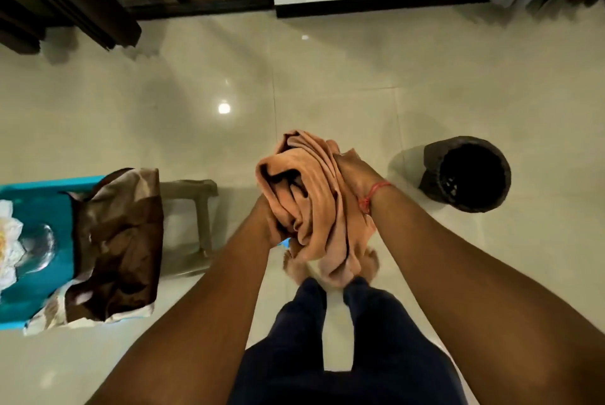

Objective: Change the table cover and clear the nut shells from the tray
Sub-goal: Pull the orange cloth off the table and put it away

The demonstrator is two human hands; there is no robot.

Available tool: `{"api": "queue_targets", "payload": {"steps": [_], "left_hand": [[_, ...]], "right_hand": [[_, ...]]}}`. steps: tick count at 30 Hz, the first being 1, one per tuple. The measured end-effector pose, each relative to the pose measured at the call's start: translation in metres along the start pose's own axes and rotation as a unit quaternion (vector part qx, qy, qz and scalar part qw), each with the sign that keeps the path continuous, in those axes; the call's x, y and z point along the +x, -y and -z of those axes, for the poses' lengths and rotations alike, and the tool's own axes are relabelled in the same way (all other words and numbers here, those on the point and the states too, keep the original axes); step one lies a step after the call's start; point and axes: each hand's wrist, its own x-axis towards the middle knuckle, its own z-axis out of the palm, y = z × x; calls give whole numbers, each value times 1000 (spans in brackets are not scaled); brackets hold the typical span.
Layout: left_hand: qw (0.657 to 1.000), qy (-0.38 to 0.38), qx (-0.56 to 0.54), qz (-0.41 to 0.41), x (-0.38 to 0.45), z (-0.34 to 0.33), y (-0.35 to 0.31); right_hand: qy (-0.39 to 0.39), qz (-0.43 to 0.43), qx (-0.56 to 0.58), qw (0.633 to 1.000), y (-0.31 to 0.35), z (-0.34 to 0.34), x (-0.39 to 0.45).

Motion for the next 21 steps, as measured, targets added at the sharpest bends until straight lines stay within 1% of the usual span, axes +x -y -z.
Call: {"api": "queue_targets", "payload": {"steps": [2, 4, 5, 7, 10, 13, 14, 17, 18, 19, 21], "left_hand": [[1000, -6, 21, 11, 19, 9, 0], [999, -38, 21, 17, 39, 20, 4], [997, -67, 24, 16, 49, 26, 6], [993, -105, 55, 27, 64, 32, 10], [983, -130, 115, 54, 82, 34, 16], [976, -146, 154, 55, 96, 30, 23], [971, -152, 175, 55, 100, 29, 25], [959, -171, 216, 67, 105, 28, 28], [956, -175, 224, 70, 105, 29, 28], [952, -177, 240, 69, 104, 29, 29], [941, -173, 284, 62, 105, 32, 32]], "right_hand": [[4, 13, -10, 1000, -4, -9, 23], [-2, 29, -39, 999, -12, -14, 39], [5, 35, -58, 998, -12, -16, 43], [30, 14, -78, 996, -20, -24, 59], [85, -20, -77, 993, -36, -38, 77], [97, -43, -57, 993, -51, -40, 79], [105, -34, -77, 991, -57, -39, 83], [125, 6, -191, 974, -73, -33, 96], [114, 6, -196, 974, -78, -31, 98], [83, -1, -179, 980, -81, -28, 96], [-15, -4, -154, 988, -88, -21, 96]]}}
